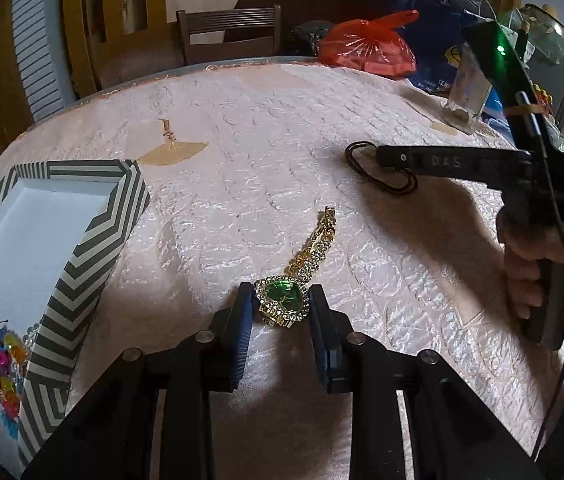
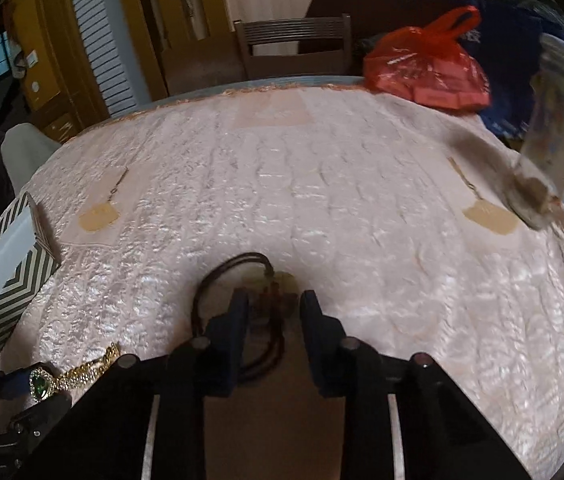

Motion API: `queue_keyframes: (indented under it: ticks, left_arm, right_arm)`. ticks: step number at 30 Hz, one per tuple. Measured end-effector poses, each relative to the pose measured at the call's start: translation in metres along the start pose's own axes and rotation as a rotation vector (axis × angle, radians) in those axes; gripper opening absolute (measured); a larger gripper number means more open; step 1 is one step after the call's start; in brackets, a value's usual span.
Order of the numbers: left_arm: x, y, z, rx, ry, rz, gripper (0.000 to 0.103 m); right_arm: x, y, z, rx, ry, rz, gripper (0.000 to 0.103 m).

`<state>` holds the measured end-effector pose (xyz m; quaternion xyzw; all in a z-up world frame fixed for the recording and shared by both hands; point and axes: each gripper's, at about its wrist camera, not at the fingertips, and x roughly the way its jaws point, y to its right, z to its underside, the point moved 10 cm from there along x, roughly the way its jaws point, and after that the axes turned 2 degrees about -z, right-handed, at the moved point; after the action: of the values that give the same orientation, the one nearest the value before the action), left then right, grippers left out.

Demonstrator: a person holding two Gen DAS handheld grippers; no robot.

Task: Organize jewelry
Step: 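Lift the gold necklace with the left tool while the right tool lifts the black hair tie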

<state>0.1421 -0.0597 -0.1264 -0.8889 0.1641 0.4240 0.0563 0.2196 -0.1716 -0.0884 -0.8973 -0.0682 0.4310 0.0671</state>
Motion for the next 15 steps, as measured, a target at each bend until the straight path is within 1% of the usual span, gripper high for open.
queue_keyframes:
  ticks: [5, 12, 15]
  left_arm:
    - [0.0, 0.0, 0.0, -0.002, 0.0, -0.004, 0.038]
    - [0.001, -0.003, 0.0, 0.002, 0.0, -0.009, 0.038]
    - [0.001, -0.002, 0.0, 0.005, 0.0, -0.012, 0.038]
  right_arm:
    - [0.007, -0.002, -0.009, -0.004, -0.002, 0.0, 0.028]
    - [0.009, -0.01, -0.014, -0.067, 0.005, 0.023, 0.028]
    - [0.01, -0.011, -0.015, -0.065, 0.007, 0.013, 0.028]
